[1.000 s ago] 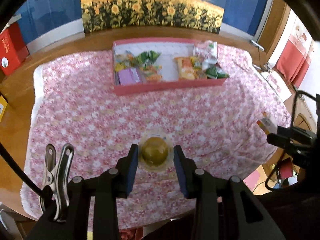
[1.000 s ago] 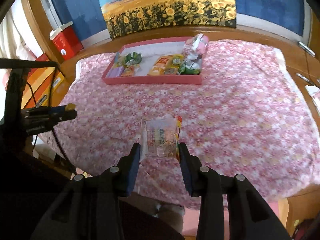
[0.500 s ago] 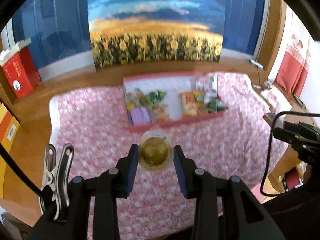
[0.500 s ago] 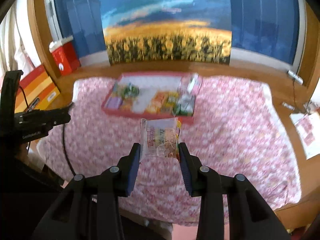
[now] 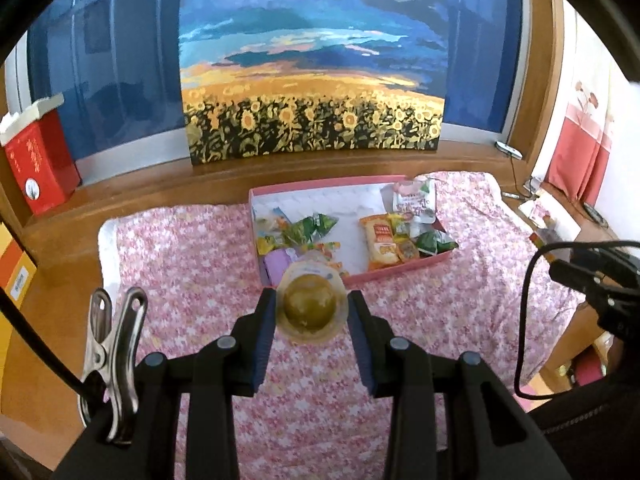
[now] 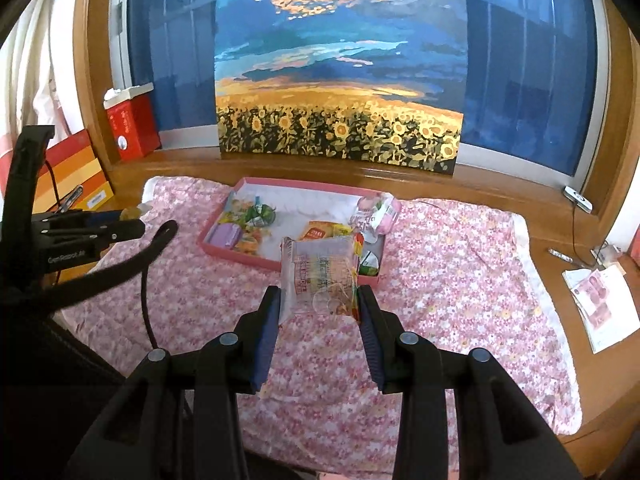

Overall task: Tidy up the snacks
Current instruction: 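Carry the jelly cup and clear packet into the pink tray and release both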

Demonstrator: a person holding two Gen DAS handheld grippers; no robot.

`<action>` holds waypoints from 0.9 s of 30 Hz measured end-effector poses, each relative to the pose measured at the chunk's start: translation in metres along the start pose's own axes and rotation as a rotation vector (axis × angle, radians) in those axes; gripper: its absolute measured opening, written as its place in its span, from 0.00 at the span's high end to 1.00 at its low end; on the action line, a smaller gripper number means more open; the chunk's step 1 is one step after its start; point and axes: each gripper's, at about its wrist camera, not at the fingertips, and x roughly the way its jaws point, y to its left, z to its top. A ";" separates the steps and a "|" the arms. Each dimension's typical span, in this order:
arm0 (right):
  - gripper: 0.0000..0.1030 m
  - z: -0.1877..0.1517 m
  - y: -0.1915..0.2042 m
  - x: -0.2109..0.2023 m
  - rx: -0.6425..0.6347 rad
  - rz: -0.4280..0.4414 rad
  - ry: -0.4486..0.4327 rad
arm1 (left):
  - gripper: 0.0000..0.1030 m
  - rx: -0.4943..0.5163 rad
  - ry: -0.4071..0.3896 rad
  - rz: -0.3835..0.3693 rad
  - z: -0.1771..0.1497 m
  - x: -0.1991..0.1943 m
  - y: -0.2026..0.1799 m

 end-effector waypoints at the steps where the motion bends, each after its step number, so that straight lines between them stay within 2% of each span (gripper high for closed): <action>1: 0.62 0.001 -0.002 0.003 0.003 0.002 0.002 | 0.64 0.005 0.001 -0.002 0.000 0.001 -0.001; 14: 0.62 0.014 -0.014 0.032 0.008 0.045 -0.009 | 0.64 0.037 -0.013 0.027 0.011 0.020 0.003; 27: 0.62 0.026 -0.025 0.062 0.022 0.058 0.023 | 0.64 -0.002 0.052 0.015 0.015 0.050 0.010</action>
